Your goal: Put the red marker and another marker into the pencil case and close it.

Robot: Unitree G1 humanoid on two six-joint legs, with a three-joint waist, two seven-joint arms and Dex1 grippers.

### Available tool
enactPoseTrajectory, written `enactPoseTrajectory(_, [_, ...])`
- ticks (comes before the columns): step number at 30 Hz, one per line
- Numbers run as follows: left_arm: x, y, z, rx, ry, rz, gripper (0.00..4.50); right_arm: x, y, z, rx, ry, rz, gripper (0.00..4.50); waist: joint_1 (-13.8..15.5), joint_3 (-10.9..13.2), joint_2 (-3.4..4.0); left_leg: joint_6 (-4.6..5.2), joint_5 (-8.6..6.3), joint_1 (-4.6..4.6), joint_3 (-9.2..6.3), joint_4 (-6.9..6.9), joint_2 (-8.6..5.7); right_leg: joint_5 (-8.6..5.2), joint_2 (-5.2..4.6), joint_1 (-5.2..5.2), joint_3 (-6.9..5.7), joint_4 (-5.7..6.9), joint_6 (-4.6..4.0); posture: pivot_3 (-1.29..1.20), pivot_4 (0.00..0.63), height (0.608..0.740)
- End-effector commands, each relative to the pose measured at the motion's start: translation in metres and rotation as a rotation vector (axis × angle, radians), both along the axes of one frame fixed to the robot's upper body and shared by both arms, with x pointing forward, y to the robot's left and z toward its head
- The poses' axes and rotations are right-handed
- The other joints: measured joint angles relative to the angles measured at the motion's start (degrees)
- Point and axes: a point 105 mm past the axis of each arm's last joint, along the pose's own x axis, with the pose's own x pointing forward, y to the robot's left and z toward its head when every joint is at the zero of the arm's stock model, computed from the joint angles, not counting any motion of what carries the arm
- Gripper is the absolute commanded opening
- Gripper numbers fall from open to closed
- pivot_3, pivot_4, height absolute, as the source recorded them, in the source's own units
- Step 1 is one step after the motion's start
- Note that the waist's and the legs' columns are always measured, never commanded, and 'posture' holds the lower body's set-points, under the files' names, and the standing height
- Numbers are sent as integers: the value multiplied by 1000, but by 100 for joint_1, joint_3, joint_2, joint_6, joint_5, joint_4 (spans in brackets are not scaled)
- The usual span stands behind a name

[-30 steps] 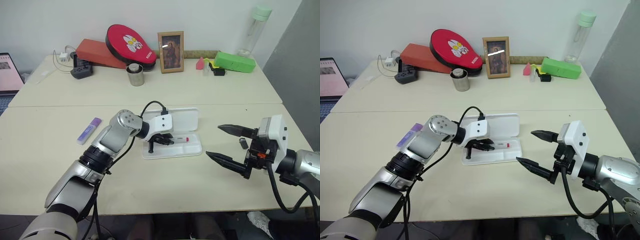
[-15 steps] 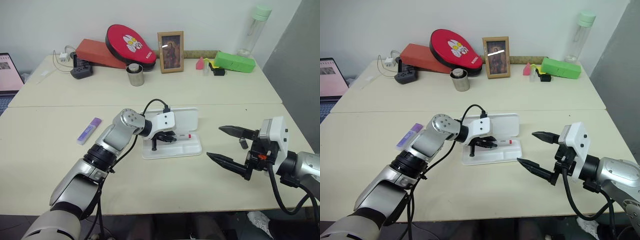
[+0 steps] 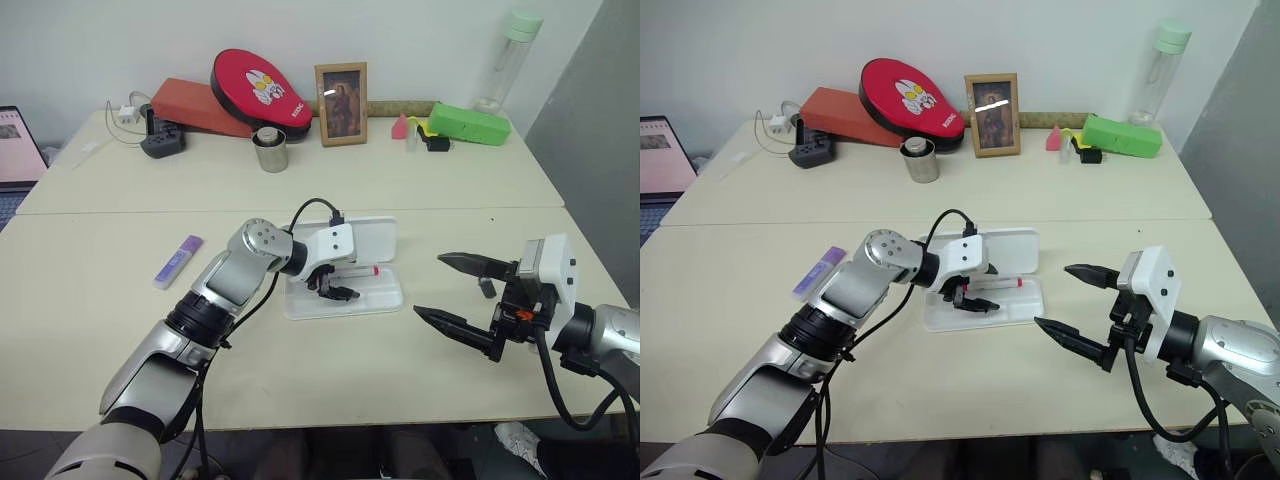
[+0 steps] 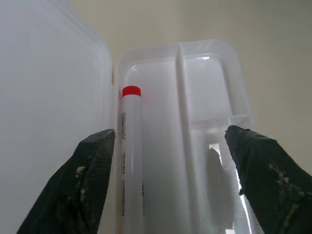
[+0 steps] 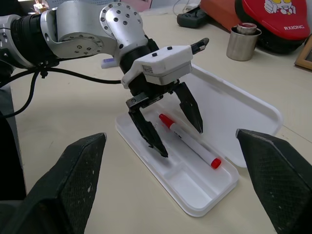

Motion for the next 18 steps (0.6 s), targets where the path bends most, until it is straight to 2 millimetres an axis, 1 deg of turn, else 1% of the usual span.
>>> enactPoseTrajectory(1, [-7, 0, 13, -51, -18, 5, 4474, -4, 3, 11, -5, -53, 29, 4500, -1, 0, 0, 0, 0, 1, 1, 0, 0, 0, 0, 0, 1, 0, 0, 0, 150, 740])
enactPoseTrajectory(4, [-10, 3, 14, -59, -17, 29, 4474, -3, 3, 13, -4, -53, 41, 4500, -6, 0, 1, 0, 0, 3, 0, 0, 1, 0, 0, 1, 4, 1, 0, 0, 150, 740])
enactPoseTrajectory(8, [-17, 6, 21, -100, -6, 53, 4474, 0, 3, 13, -7, -48, 62, 4500, -4, 0, 1, 0, 0, 3, 0, 1, 0, 0, 0, 3, 2, 1, 0, 0, 150, 740])
enactPoseTrajectory(11, [-29, 10, 28, -147, 25, 71, 4474, 2, 5, 14, -11, -43, 87, 4500, -13, -1, 1, 0, 0, 4, -1, 1, 1, 0, -1, 3, 3, 1, 0, 0, 150, 740])
enactPoseTrajectory(14, [-50, 27, 37, -209, 77, 125, 4474, 6, 8, 16, -11, -43, 118, 4500, -37, -1, 2, 0, 0, 7, -7, -2, 5, 0, 0, 2, 7, 1, 0, 0, 150, 740])
enactPoseTrajectory(15, [-55, 40, 38, -228, 94, 185, 4474, 7, 10, 16, -10, -42, 135, 4500, -39, -1, 3, 0, 0, 8, -11, -2, 6, 0, 0, 2, 8, 1, 0, 0, 150, 740])
enactPoseTrajectory(17, [-62, 59, 39, -243, 111, 275, 4474, 8, 13, 18, -7, -42, 159, 4500, -49, -1, 4, 0, 0, 11, -13, -2, 10, 0, 2, 0, 10, 3, -1, 0, 150, 740])
enactPoseTrajectory(18, [-64, 64, 39, -247, 114, 306, 4474, 8, 13, 18, -6, -42, 166, 4500, -42, -1, 5, 0, 0, 13, -20, -3, 10, 0, 2, 3, 10, 4, -1, 0, 150, 740])
